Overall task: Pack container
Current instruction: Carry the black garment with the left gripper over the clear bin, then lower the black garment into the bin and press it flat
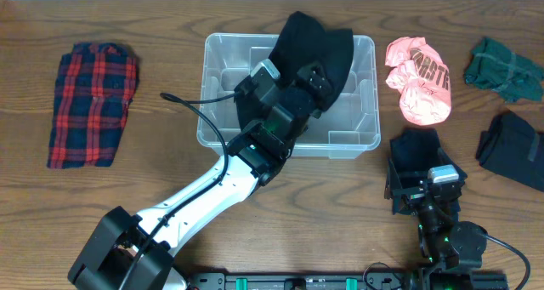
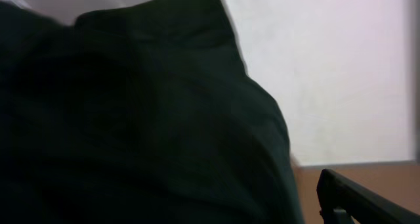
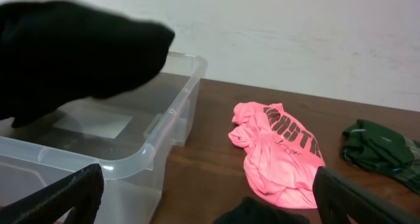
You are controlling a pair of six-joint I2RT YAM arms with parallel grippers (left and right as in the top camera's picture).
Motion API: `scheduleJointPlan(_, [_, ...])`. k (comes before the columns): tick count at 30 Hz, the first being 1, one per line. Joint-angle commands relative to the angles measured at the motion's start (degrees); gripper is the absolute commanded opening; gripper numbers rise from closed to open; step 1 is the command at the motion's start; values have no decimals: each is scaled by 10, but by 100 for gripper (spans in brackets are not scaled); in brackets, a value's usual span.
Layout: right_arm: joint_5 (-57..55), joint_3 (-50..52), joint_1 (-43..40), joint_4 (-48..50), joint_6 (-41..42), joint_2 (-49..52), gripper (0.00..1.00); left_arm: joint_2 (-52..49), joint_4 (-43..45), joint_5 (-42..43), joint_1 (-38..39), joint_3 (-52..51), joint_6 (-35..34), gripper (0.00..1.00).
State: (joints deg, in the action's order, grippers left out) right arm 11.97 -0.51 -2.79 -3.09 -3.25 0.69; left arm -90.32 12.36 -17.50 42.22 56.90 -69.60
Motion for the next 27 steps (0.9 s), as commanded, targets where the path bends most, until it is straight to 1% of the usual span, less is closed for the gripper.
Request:
scheduleJointPlan(1, [-1,2,-5,-1,-7,-3,99,14,-21,23,0,10,-1,98])
scheduleJointPlan(5, [-1,2,-5,-1,-7,-3,99,18,-50,56,0,10,-28,98])
scheduleJointPlan(9, [-2,2,-5,-1,-7,-3,99,23,-53,91,0,10,-60,98])
scheduleJointPlan(12, [-2,2,-5,-1,-7,-3,99,30,-52,98,-1,10,-87,98])
scheduleJointPlan(16, [-1,2,-5,-1,-7,-3,99,44,-48,99,-7,10,-88,98])
scheduleJointPlan(21, [-1,2,-5,-1,-7,-3,99,70,-48,122,-16,10,-87,98])
scheduleJointPlan(27, [-1,2,-5,-1,-7,-3,99,105,-48,121,-16,10,-82,98])
